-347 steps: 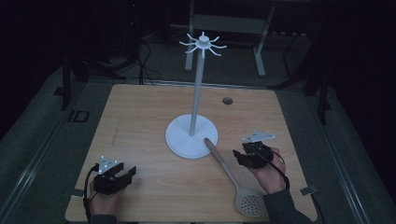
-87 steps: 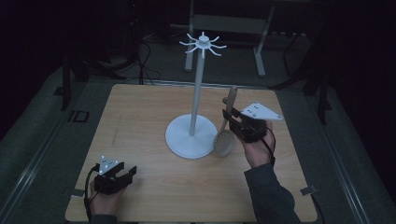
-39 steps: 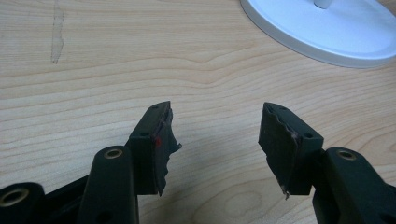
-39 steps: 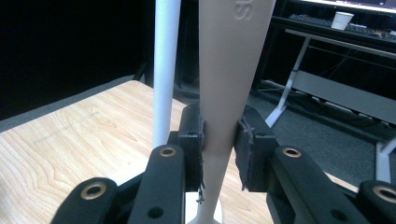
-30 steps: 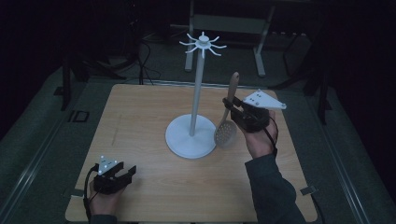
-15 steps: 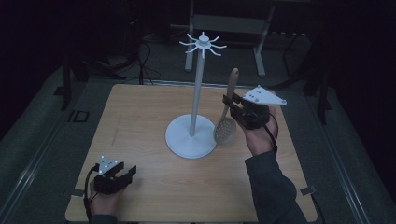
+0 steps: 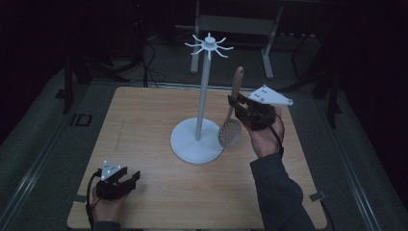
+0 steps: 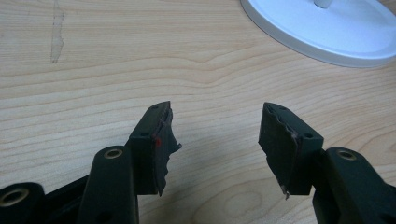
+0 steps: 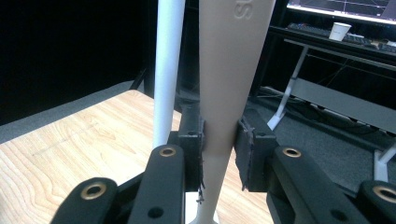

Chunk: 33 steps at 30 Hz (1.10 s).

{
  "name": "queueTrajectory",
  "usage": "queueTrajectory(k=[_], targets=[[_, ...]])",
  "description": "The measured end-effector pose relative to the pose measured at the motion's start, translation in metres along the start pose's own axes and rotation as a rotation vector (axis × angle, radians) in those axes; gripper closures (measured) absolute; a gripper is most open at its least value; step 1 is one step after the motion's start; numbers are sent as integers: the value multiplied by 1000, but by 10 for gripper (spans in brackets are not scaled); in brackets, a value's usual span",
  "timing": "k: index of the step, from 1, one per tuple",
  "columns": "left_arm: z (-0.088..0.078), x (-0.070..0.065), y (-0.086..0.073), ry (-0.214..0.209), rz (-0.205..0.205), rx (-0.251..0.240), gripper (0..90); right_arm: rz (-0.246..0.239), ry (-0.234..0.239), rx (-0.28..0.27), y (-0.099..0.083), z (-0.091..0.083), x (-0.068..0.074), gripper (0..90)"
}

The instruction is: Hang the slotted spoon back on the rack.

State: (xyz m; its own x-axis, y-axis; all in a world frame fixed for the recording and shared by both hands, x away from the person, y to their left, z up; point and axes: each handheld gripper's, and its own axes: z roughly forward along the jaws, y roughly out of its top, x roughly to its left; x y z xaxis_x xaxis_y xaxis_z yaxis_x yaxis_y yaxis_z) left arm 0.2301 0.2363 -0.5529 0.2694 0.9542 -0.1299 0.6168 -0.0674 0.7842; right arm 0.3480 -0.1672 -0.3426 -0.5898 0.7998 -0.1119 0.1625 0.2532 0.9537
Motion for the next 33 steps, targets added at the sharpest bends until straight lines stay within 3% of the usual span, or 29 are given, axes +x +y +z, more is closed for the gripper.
queueTrajectory(k=[33], targets=[[0,1,0,2,-2,-3,447,-13,24,-3,26,19,11,738]])
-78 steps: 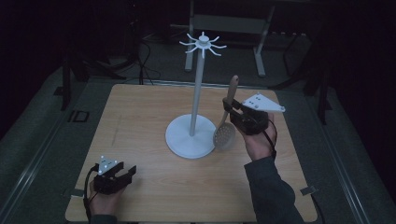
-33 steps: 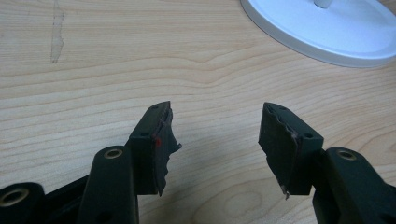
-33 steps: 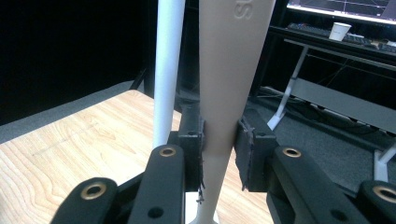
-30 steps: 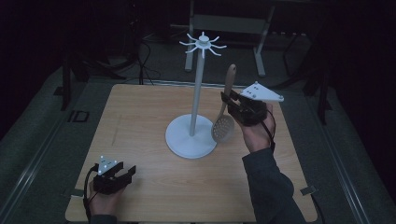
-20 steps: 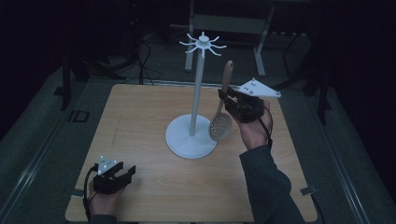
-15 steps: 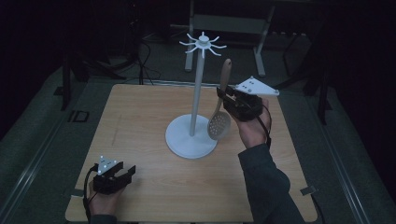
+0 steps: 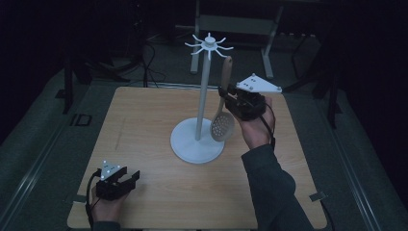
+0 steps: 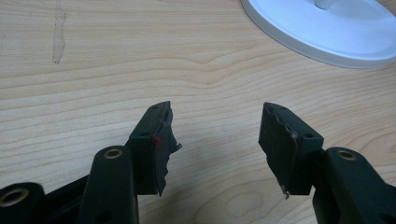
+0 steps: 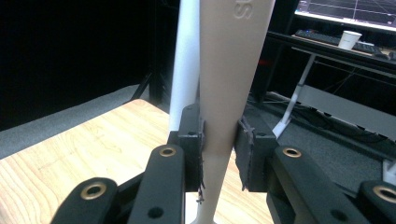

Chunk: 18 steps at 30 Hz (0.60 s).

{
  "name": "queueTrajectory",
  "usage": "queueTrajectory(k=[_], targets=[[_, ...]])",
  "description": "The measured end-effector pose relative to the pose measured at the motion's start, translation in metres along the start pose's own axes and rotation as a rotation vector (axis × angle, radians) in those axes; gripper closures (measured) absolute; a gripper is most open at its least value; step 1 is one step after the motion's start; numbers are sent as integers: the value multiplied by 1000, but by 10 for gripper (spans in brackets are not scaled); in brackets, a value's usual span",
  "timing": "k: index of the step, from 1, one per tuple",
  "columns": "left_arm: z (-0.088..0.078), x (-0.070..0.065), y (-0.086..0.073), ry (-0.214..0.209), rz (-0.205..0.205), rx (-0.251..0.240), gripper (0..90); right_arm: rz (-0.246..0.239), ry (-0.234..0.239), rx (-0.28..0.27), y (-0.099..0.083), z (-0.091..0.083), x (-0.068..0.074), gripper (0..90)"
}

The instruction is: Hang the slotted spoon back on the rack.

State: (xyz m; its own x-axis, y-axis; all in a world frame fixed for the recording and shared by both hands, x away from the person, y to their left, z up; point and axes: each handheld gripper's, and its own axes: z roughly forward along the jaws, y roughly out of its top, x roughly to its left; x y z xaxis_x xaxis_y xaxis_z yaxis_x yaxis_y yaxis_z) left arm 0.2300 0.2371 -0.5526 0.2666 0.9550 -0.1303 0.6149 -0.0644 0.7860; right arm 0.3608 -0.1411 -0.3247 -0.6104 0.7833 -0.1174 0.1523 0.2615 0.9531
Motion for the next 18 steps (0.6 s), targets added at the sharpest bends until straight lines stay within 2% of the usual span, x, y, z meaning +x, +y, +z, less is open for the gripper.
queueTrajectory(k=[7,12,18], targets=[[0,1,0,-2,-1,-1,446,16,-11,6,2,5,0,738],[0,0,0,-1,0,0,446,41,5,4,3,6,-3,737],[0,0,0,-2,-1,2,446,26,9,15,8,8,-2,737]])
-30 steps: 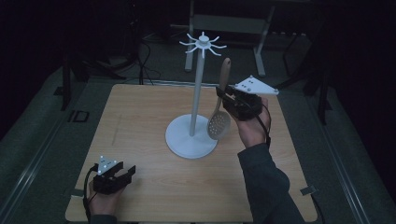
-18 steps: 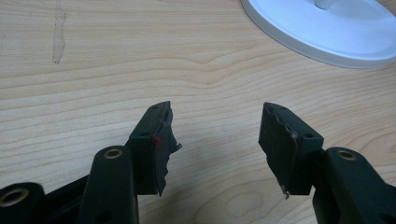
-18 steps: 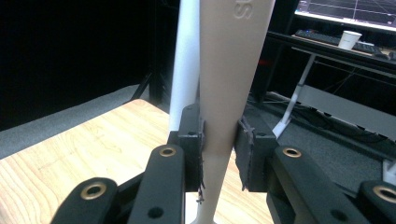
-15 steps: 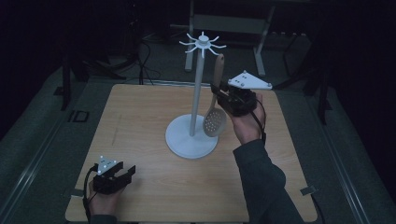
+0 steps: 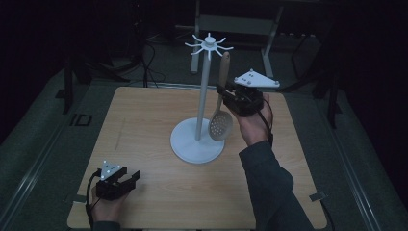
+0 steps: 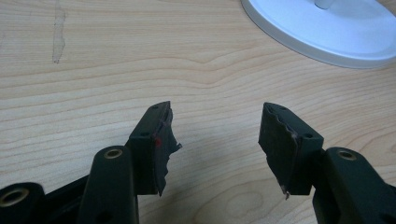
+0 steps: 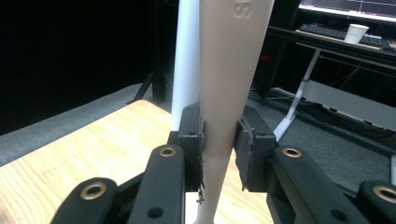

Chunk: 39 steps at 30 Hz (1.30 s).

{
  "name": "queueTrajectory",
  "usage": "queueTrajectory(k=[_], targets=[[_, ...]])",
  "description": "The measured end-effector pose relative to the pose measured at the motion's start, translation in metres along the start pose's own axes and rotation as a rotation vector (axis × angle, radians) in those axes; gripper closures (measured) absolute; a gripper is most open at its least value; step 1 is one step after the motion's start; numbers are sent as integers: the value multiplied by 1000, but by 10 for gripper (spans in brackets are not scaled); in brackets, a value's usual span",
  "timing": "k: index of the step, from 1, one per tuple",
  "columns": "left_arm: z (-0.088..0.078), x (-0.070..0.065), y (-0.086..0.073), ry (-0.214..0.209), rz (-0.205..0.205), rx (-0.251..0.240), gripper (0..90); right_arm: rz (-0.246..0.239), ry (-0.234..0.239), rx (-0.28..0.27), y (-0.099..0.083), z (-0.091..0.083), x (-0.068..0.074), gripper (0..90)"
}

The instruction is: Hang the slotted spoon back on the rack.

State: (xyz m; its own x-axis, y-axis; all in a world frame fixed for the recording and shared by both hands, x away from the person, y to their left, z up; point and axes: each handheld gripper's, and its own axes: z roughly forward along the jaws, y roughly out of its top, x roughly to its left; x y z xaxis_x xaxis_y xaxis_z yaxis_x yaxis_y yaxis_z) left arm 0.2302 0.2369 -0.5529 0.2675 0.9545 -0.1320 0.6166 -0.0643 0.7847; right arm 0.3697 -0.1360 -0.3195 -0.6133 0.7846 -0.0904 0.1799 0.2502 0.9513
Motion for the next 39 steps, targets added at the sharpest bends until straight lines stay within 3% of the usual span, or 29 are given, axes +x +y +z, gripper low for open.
queueTrajectory(k=[31,37,39], targets=[[-1,1,0,0,-3,-4,446,4,1,38,3,20,3,736],[-1,1,0,1,-5,-6,447,4,22,32,2,18,2,717],[-1,1,0,0,-2,-4,446,-4,19,24,2,16,2,643]])
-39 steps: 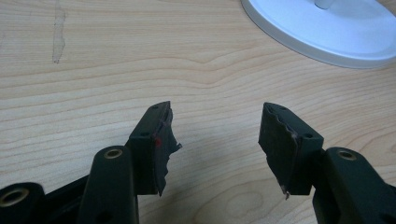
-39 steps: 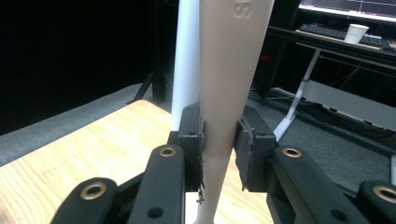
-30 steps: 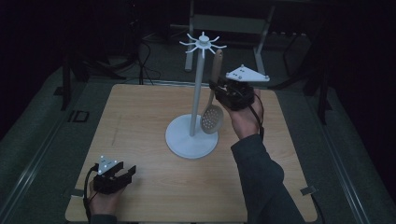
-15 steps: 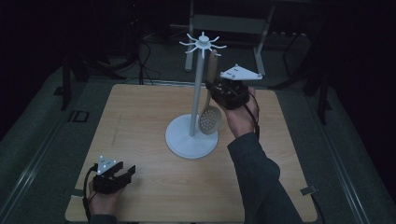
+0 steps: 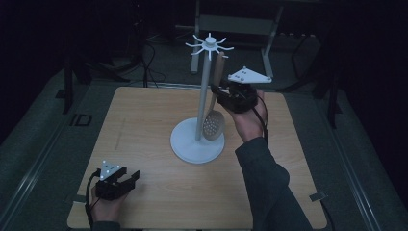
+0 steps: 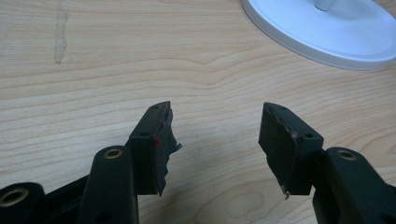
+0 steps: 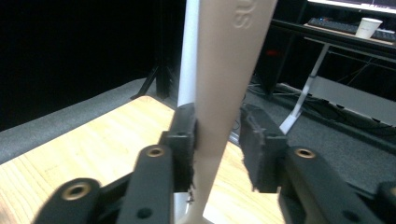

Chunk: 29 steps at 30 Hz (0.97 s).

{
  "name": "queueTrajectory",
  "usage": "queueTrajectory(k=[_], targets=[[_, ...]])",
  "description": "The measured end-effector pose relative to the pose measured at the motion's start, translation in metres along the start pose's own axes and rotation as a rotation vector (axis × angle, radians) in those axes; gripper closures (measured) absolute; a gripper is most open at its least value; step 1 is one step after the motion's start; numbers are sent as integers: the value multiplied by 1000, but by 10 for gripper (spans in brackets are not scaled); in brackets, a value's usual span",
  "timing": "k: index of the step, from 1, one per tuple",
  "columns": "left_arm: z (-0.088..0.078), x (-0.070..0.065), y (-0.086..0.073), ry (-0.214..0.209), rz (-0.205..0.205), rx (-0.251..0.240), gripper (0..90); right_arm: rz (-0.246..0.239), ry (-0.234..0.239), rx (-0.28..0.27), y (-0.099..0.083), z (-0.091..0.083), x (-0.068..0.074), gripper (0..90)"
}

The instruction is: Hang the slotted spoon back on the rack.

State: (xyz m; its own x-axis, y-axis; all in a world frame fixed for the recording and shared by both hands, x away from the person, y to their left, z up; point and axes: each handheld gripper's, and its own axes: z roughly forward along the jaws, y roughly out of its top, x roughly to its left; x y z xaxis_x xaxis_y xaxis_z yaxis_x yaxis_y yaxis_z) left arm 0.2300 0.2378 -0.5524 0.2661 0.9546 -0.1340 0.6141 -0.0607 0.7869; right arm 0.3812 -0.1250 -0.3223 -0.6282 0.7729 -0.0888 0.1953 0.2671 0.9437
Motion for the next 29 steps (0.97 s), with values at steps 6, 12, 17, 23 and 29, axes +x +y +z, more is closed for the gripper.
queueTrajectory(k=[6,12,17,23,29], targets=[[0,0,0,0,1,2,447,-5,-6,2,-2,-3,0,543],[1,0,0,-1,2,3,446,-15,-32,0,-3,-7,3,426],[1,0,0,-1,3,2,446,-19,-54,3,-7,-11,4,389],[1,-1,0,-1,2,3,446,5,-68,28,-26,-18,-2,382],[1,-1,0,-2,2,4,446,34,-74,70,-56,-25,-14,383]])
